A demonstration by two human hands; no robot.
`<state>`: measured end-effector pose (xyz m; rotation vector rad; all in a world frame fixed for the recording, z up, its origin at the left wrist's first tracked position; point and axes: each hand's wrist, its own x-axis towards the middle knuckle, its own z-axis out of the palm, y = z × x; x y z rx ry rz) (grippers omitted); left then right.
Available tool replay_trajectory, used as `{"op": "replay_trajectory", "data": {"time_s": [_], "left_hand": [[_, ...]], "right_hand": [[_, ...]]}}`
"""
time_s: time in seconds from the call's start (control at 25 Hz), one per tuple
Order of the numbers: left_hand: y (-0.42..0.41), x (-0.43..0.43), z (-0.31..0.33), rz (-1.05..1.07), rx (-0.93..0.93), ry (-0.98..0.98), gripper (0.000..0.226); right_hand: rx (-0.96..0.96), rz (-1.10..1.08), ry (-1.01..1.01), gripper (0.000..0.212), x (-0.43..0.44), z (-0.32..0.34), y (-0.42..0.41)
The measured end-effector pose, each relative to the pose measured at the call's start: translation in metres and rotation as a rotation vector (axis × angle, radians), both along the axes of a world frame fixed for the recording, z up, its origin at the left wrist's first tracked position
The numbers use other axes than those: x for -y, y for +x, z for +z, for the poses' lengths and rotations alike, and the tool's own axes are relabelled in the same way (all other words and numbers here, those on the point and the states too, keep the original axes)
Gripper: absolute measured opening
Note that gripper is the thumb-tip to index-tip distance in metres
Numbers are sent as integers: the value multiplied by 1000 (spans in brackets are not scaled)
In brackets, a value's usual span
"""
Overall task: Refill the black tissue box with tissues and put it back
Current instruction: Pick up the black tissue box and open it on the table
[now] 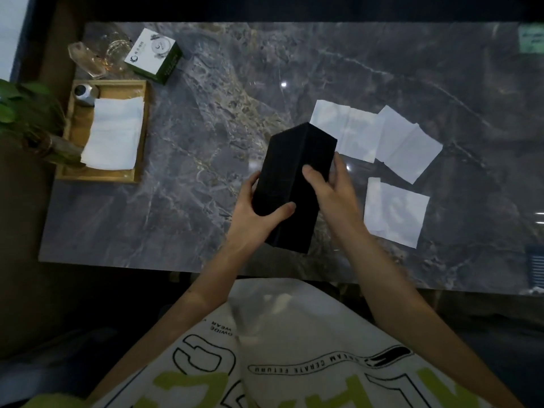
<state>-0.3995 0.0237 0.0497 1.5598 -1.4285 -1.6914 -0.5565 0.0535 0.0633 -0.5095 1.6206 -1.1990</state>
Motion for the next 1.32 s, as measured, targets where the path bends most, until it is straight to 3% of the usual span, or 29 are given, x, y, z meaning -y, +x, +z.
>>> {"op": "replay_trajectory", "data": {"time_s": [0.24,0.36,0.44,0.6,0.76,0.96,1.08,1.24,1.32], "left_hand": [[1,13,13,-202,367,-251,109],[6,16,17,-243,443,-276,115],[15,19,16,-246,368,-243,112],[41,29,10,10,-53,25,81],[56,47,-4,140,-144,238,46],[59,57,-12,71,-237,410,38],[62,56,-15,36,-280,363,38],[65,50,-13,28,-298,291,38],[62,48,-10,39,-286,281,39]], "right_hand": [[-147,-123,89,79,21,-8,19],[-136,-138,144,80,27,-13,24],[-85,-160,141,77,27,-12,25],[-16,-104,112,79,24,-7,18],[125,-62,114,72,22,-3,14],[312,-78,75,63,17,-4,22],[245,-73,115,54,23,-6,30],[-7,-52,177,50,30,-10,41],[-109,-53,170,63,29,-10,48]]}}
